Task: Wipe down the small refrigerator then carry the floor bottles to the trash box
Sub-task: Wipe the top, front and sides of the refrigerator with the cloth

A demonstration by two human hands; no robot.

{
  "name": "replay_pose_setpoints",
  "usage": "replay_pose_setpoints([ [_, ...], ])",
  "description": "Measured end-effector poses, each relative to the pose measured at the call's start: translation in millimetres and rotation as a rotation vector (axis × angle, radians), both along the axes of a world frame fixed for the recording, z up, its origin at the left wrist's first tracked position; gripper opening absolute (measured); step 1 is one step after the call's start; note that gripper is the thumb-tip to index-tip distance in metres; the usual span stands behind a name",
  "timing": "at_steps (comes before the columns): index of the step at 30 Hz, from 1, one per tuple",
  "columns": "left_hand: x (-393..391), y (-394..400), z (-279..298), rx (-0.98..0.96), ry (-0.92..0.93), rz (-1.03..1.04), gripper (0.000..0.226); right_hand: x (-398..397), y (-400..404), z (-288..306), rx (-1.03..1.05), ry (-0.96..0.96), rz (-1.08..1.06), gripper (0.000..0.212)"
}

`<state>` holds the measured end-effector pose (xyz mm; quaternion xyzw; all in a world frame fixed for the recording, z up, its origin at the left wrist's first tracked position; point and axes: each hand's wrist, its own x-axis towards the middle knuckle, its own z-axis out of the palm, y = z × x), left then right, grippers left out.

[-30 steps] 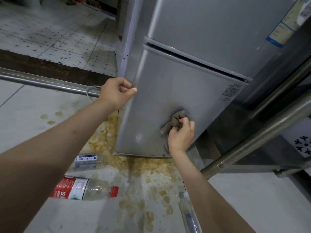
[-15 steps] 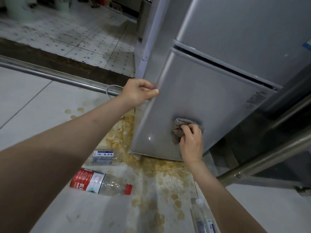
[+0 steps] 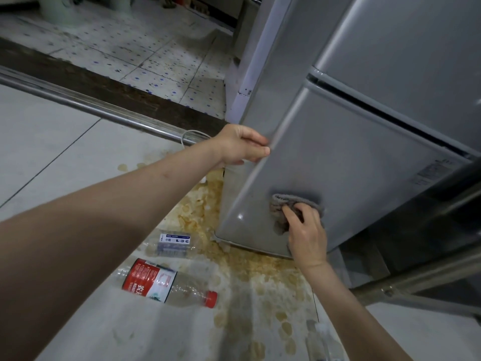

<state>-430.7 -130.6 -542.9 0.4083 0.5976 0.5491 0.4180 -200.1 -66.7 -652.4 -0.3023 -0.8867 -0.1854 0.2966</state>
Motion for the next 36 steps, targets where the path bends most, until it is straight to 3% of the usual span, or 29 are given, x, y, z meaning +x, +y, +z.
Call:
replay_pose_setpoints([
  [2,-1.8,1.4,-0.8,-0.003,-0.018,-0.017,0.016,-2.1,0.3,-0.5,0.006,-0.014,0.008,0.033],
  [5,-4.1,2.8,-2.1,-0.004,-0.017,-0.043,0.016,-7.9,-1.3,-2.1,-0.032,-0.012,0.002,0.047],
  [8,-8.7,3.1,-5.5,-0.002,0.008,-0.051,0.016,-11.8,-1.7,-4.8,-0.008,-0.013,0.019,0.034],
  [20,-33.6,-19.7,-19.9,-0.012,0.081,0.128,0.029,-53.6,-14.3,-8.2,0.003,0.035,0.082,0.034],
  [25,-33.3,-21.1,-21.2,-0.021,0.082,0.129,0.030,-59.7,-21.8,-13.5,0.082,-0.164,0.151,0.025],
  [28,-33.0,-22.3,-23.2,-0.029,0.084,0.131,0.032,-57.9,-24.3,-20.5,0.036,-0.276,0.136,0.039],
  [32,-33.8,-24.4,-21.3,-0.030,0.073,0.140,0.033,-63.6,-26.7,-14.7,0.029,-0.111,0.144,0.026],
  [33,-34.2,-24.9,-20.4,-0.030,0.075,0.143,0.032,-66.8,-26.7,-11.1,0.039,-0.064,0.149,0.030],
  [36,-33.4,-24.3,-18.8,-0.034,0.073,0.142,0.032,-70.9,-26.6,-6.5,0.076,-0.093,0.142,0.029],
])
